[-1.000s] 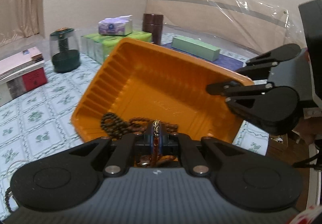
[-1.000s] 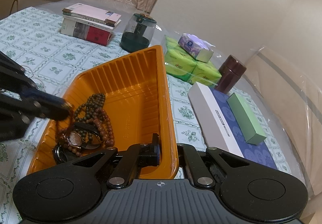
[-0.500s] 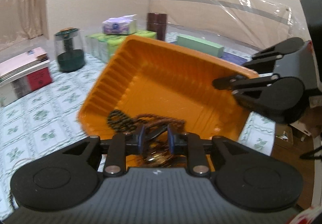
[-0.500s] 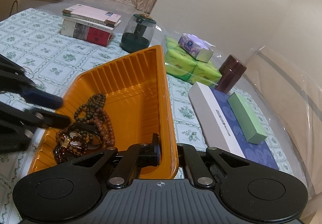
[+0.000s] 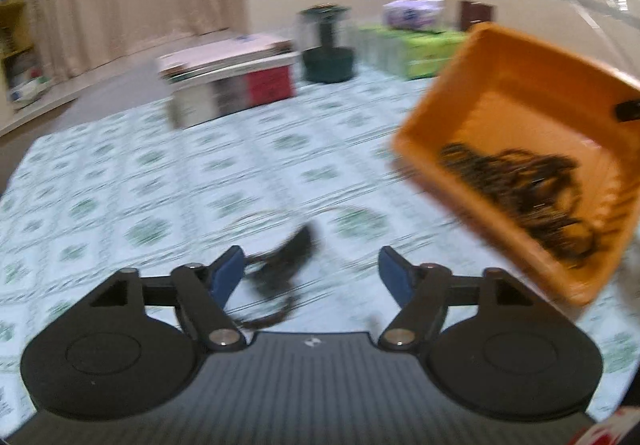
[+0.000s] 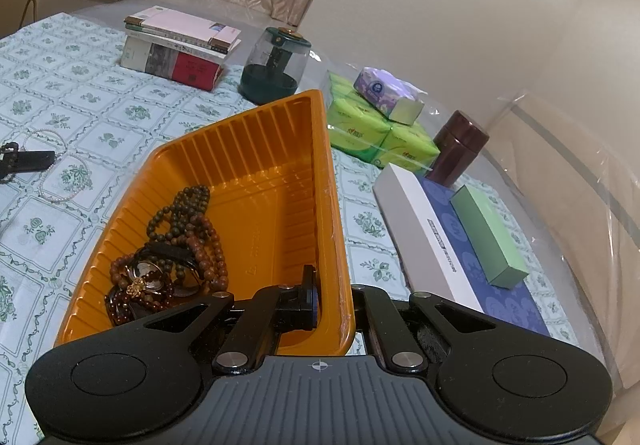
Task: Organize jewelry
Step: 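Move the open left gripper back over the remaining jewelry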
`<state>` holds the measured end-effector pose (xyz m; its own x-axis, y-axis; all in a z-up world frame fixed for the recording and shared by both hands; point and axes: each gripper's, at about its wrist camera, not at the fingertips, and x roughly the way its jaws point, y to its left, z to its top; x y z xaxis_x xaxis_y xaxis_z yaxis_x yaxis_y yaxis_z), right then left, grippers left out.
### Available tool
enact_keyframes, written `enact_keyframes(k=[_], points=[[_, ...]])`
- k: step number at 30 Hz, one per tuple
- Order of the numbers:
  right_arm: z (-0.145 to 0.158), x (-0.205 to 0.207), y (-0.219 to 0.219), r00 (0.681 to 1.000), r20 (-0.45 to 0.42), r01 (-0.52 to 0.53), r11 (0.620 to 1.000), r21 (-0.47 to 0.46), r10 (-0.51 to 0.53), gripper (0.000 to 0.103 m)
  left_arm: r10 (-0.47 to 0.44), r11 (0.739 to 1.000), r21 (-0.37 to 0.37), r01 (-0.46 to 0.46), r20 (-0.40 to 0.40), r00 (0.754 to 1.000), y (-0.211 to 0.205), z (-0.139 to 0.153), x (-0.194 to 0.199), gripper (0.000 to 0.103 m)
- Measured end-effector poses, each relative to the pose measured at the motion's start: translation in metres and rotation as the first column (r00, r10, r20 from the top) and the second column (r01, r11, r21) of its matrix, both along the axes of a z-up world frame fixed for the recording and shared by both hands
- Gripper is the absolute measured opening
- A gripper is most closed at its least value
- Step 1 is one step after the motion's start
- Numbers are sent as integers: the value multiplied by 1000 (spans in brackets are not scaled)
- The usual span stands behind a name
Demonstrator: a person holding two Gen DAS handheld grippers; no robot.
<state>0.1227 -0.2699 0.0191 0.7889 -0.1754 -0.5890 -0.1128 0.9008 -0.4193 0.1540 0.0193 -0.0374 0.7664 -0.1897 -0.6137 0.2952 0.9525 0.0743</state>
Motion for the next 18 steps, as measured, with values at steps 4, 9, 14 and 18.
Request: enact_keyframes(k=[4,9,14,18], points=[[0,0,0,1000,-1,2,1000,-6,-2,4,56,998,16,-55,-15,998,16,-11,4,77],[1,1,0,1000,-3,1,1000,-11,-1,4,61,997,40,-60,-35,998,11,-24,8,77],[0,1,0,1000,-3,1,1000,-12,-1,4,81,995,63,-79,-35,996,-4,-37,15,68],[0,1,0,1000,-4,2,1000,-11,-2,4,93,989,114,-91,-17,995,-20,-44,21,52]])
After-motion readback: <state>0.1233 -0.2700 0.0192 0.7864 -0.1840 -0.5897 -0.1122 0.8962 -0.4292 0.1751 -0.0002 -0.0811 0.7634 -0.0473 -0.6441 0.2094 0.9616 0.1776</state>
